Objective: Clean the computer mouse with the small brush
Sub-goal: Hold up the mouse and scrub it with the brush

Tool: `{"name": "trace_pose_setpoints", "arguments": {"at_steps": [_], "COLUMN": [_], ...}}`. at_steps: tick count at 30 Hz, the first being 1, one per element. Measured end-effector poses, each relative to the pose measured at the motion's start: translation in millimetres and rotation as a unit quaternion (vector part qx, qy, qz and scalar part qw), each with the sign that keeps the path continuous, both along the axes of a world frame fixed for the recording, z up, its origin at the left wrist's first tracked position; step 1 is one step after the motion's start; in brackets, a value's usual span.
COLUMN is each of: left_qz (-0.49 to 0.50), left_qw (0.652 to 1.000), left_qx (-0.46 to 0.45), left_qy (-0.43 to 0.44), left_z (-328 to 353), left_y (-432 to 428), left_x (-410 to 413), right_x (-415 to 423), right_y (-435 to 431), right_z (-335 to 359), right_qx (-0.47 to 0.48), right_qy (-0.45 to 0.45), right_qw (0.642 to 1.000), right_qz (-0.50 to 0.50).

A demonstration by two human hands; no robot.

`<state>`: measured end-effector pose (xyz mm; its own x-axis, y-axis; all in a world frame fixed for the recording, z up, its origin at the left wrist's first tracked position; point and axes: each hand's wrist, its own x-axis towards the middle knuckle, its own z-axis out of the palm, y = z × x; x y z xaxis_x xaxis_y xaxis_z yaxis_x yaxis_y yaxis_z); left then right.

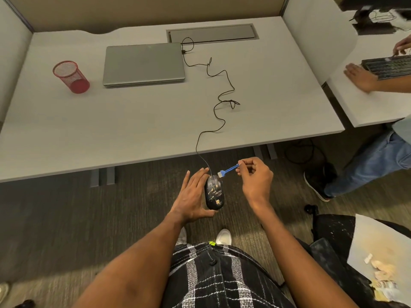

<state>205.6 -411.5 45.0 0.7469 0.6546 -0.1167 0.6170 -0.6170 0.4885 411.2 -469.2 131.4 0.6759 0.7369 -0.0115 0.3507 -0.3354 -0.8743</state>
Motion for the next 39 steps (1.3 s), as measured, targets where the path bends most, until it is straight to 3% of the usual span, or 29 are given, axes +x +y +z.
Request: {"name": "trace_pose_setpoints", "arguments": {"at_steps": [39], "left_qz": [0.017], "left_qw": [1.0], "left_qx": [-0.013], "left_qy": [-0.002], "left_z": [1], "left_y": [-9], "left_x": [-7], "right_x": [-7], "right_y": [-27], "right_z": [0], "right_qx": [-0.009], "right_qy": [-0.013], "right_qw": [1.0], "right_qz": [0.01]}}
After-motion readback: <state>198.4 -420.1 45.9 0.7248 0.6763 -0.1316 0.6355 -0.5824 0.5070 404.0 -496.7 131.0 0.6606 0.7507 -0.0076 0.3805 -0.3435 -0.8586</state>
